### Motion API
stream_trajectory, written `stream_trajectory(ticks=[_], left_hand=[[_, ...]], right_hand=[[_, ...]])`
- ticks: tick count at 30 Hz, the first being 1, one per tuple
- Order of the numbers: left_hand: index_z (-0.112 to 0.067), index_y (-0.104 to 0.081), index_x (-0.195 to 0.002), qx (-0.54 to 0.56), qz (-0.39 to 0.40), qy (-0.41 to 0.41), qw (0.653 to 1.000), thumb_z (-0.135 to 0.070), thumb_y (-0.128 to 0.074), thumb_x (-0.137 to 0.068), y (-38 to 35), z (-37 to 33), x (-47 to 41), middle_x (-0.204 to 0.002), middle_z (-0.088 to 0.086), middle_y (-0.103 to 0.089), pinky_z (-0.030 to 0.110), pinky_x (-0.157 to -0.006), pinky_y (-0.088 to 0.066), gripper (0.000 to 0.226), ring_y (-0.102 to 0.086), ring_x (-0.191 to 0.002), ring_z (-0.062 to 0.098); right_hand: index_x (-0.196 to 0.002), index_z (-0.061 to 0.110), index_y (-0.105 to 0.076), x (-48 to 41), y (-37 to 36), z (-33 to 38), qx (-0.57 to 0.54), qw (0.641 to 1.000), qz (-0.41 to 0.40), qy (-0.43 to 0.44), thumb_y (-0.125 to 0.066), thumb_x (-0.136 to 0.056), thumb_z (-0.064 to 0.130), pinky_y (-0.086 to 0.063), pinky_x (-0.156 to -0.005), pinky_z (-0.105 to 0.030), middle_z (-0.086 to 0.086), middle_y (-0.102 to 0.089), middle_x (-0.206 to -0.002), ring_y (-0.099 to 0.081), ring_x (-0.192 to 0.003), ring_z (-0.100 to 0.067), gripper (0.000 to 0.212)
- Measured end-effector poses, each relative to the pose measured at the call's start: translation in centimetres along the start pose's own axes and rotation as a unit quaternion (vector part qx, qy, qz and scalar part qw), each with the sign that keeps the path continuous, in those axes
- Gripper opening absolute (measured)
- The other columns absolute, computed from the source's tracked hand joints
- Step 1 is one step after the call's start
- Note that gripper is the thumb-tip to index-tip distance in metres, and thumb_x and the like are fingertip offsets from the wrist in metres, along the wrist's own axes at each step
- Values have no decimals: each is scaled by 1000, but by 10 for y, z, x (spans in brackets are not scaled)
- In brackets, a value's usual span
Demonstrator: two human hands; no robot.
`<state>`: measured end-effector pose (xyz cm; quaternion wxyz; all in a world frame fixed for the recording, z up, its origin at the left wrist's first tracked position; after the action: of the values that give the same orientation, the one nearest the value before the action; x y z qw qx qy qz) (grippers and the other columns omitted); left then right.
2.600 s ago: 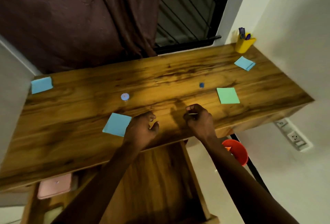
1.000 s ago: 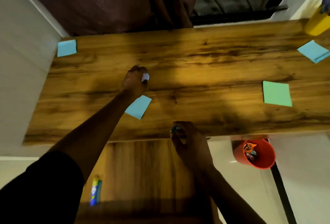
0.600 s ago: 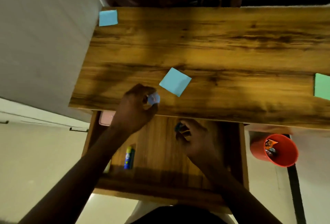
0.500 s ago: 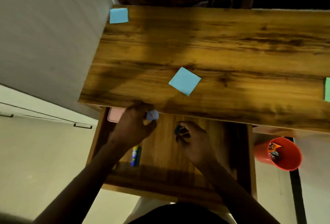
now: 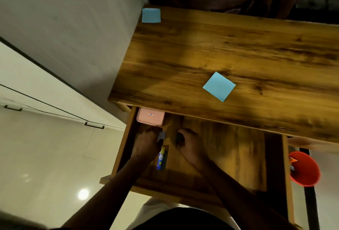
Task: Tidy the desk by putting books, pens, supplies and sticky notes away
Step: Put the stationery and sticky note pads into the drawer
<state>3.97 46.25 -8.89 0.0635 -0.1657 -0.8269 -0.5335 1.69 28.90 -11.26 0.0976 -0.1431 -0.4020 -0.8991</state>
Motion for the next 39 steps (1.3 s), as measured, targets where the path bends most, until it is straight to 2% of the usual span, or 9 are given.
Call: stream_trajectory(ticks=[4, 11, 15, 20, 24, 27, 30, 35, 39], left_hand=[[-24, -62, -129, -38, 26, -18, 999, -25, -60, -97, -11, 2, -7, -116, 1, -72, 25, -72, -47, 31, -71, -98, 22], [-25, -66, -121, -24, 41, -16, 999, -28, -59, -97, -21, 14, -15, -112, 1, -73, 30, -79, -55, 24, -70, -96, 20], [-23, -65, -124, 2, 48, -31, 998, -25, -60, -98, -21, 14, -15, -117, 2, -71, 33, -85, -56, 27, -69, -102, 23], [-22, -61, -129, 9, 24, -55, 998, -21, -65, -94, -14, 15, -7, -121, 1, -69, 27, -84, -55, 35, -70, -104, 20], [-20, -66, -119, 51, -5, -69, 996, -17, -71, -88, -2, 19, 10, -114, 1, -71, 35, -78, -60, 31, -71, -95, 23], [-16, -69, -118, 49, -1, -60, 997, -16, -71, -89, -1, 24, 24, -112, 4, -72, 31, -79, -57, 29, -71, -94, 25], [-13, -70, -115, 45, 8, -47, 998, -15, -71, -89, -4, 25, 36, -108, 7, -74, 28, -78, -52, 26, -72, -94, 28], [-18, -67, -122, 44, 41, -34, 998, -24, -68, -93, -11, 21, 42, -119, 4, -72, 34, -94, -56, 30, -70, -107, 25], [-19, -66, -125, 51, 41, -19, 998, -25, -68, -94, -13, 20, 40, -121, 4, -72, 31, -94, -53, 32, -69, -109, 25]], right_hand=[[-124, 24, -67, -16, -10, 2, 22, 999, -1, -32, -72, -87, 33, -52, -96, -30, 0, -67, -128, -64, -116, -21, 39], [-140, 19, -58, -28, -15, -3, 62, 996, 19, -61, -67, -93, 21, -45, -107, -34, -4, -57, -145, -55, -132, -24, 48], [-141, 18, -56, -28, -17, -4, 72, 996, 19, -57, -67, -94, 22, -45, -106, -33, -4, -55, -146, -54, -132, -24, 49], [-146, 22, -50, -20, -18, -6, 72, 995, 19, -61, -72, -89, 26, -46, -109, -36, -2, -51, -149, -51, -136, -24, 62], [-141, 23, -54, -3, -18, -11, 63, 997, -3, -33, -73, -86, 27, -52, -102, -38, -1, -56, -141, -57, -126, -22, 58], [-143, 21, -53, 17, -32, -9, 55, 997, 52, -13, -75, -85, 37, -48, -105, -36, -1, -55, -142, -56, -127, -22, 64], [-141, 24, -52, 33, -52, -10, 60, 993, 104, 5, -81, -75, 47, -47, -102, -34, 1, -54, -139, -55, -124, -21, 76], [-142, 26, -49, 40, -74, -11, 77, 991, 110, 20, -82, -63, 59, -51, -101, -42, 0, -51, -144, -54, -127, -25, 92], [-139, 25, -50, 41, -76, -11, 72, 994, 84, 16, -81, -68, 53, -55, -94, -41, 0, -53, -139, -59, -121, -27, 82]])
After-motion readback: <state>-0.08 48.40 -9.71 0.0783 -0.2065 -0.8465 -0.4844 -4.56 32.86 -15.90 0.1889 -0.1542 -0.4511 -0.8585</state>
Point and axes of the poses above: each hand's wrist, its own x-axis away from the middle knuckle, its own y-axis out of the back of the hand, z = x × y, the point moved 5 cm from there along -x, towards the middle knuckle
